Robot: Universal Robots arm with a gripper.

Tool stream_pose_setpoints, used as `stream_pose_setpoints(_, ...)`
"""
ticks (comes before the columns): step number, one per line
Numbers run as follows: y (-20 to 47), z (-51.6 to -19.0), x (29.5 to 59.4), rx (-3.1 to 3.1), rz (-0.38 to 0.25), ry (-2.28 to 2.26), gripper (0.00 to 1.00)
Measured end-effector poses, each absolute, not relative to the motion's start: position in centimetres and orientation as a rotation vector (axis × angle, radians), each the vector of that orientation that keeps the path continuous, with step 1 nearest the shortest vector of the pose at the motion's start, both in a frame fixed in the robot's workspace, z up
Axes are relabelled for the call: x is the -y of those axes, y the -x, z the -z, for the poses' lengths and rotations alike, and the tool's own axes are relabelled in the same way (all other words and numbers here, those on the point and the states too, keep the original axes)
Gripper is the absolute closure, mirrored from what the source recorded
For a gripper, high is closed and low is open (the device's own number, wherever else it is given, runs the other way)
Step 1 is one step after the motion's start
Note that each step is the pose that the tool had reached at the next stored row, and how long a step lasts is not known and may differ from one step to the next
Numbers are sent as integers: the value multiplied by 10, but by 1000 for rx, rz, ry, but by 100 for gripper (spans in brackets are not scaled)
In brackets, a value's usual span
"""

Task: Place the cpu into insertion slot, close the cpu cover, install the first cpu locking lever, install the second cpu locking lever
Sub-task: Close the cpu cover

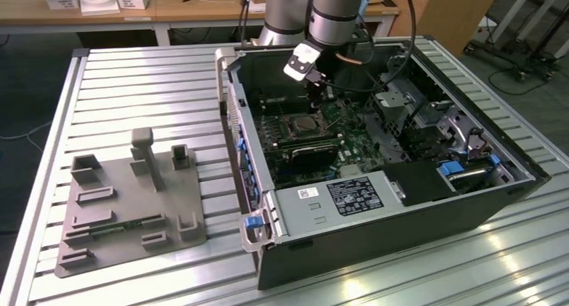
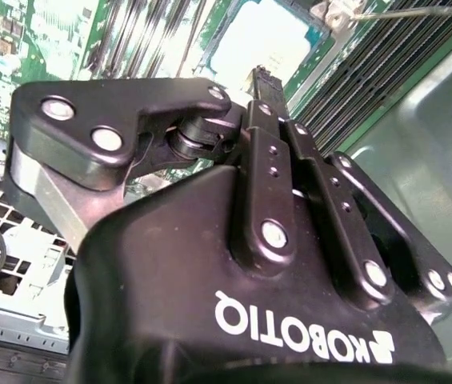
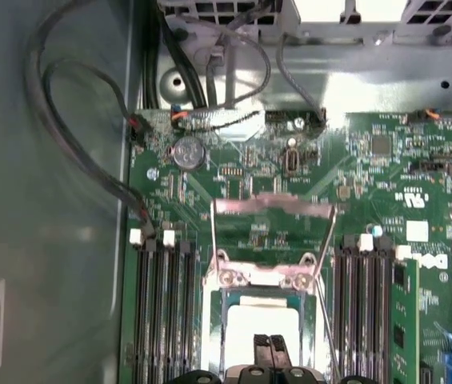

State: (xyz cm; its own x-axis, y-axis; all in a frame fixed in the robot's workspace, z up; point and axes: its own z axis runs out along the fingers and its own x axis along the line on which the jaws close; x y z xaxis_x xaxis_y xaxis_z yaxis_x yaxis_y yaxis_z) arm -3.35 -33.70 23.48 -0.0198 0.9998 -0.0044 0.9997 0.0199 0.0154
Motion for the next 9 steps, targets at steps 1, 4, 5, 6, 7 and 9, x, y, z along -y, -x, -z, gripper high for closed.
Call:
stream_pose_setpoints(1, 32, -235, 337, -2234, -12, -2190, 90)
stream_pose_setpoints(4, 30, -235, 337, -2234, -12, -2189, 90)
stream_pose_setpoints(5, 30, -235, 337, -2233, -11, -2189, 90)
stream_pose_setpoints(6, 30, -236, 337, -2234, -12, -2189, 90)
stream_pose_setpoints(7, 30, -237, 337, -2234, -12, -2190, 90)
stream_pose_setpoints(9, 30, -240, 337, -2234, -12, -2189, 90)
